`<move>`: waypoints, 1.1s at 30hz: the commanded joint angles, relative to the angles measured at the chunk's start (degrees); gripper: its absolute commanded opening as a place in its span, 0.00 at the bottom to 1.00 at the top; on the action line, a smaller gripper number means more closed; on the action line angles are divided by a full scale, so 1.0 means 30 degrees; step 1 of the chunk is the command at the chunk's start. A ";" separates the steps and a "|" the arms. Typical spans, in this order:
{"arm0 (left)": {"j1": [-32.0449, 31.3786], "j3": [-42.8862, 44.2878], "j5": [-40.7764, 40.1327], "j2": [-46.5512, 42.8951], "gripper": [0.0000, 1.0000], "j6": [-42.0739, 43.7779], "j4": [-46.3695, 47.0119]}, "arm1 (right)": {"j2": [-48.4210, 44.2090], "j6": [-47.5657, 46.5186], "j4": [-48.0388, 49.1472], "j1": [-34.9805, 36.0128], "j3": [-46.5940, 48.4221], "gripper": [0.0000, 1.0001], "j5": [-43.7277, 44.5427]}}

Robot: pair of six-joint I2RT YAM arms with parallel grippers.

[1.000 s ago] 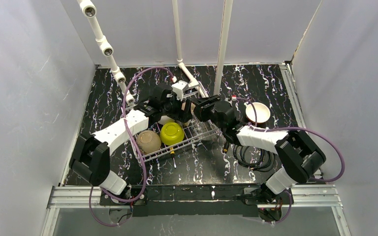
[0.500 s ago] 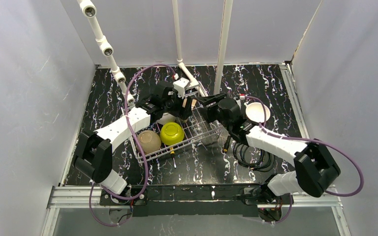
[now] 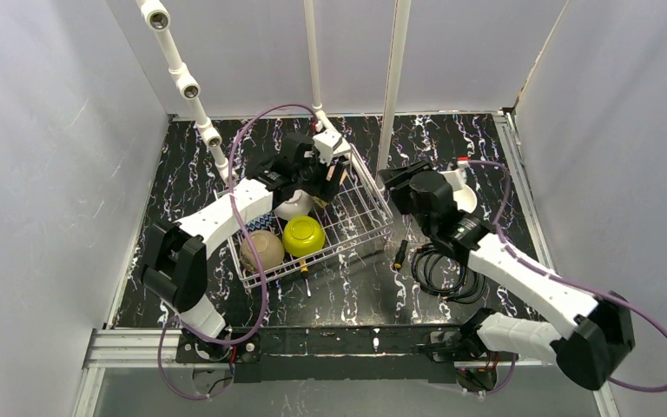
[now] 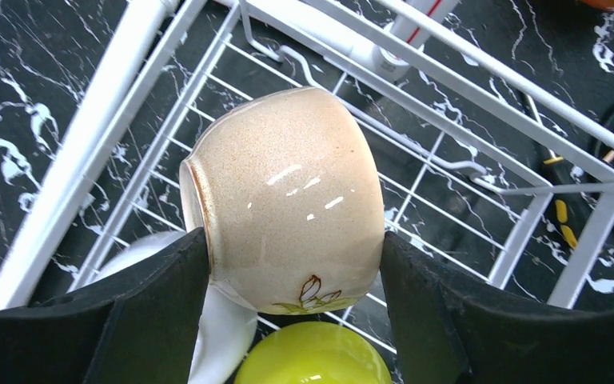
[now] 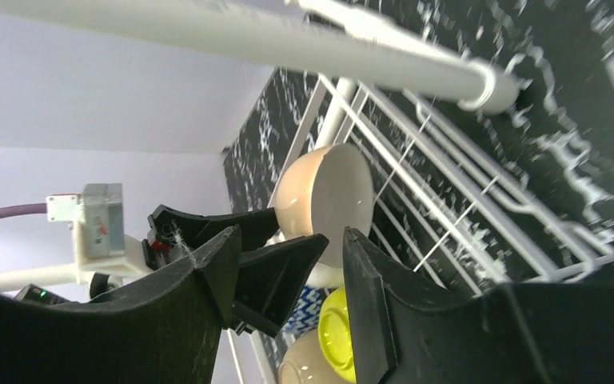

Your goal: Load the bowls into the dish rack

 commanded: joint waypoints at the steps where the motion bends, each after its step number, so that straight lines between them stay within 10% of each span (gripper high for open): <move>1: -0.0510 0.2072 -0.1779 0.0308 0.22 0.1889 0.0248 | -0.2574 -0.3851 -0.3275 -0.0127 0.0978 0.57 0.4246; 17: -0.2782 0.4853 -0.9983 0.4294 0.24 0.4994 -0.0479 | -0.5759 -0.4678 -0.9052 -0.0845 -0.1276 0.63 0.5390; 33: -0.3328 0.4063 -0.8539 0.5539 0.59 0.3762 -0.3048 | -0.5363 -0.4862 -0.9066 -0.2546 -0.1791 0.63 0.3272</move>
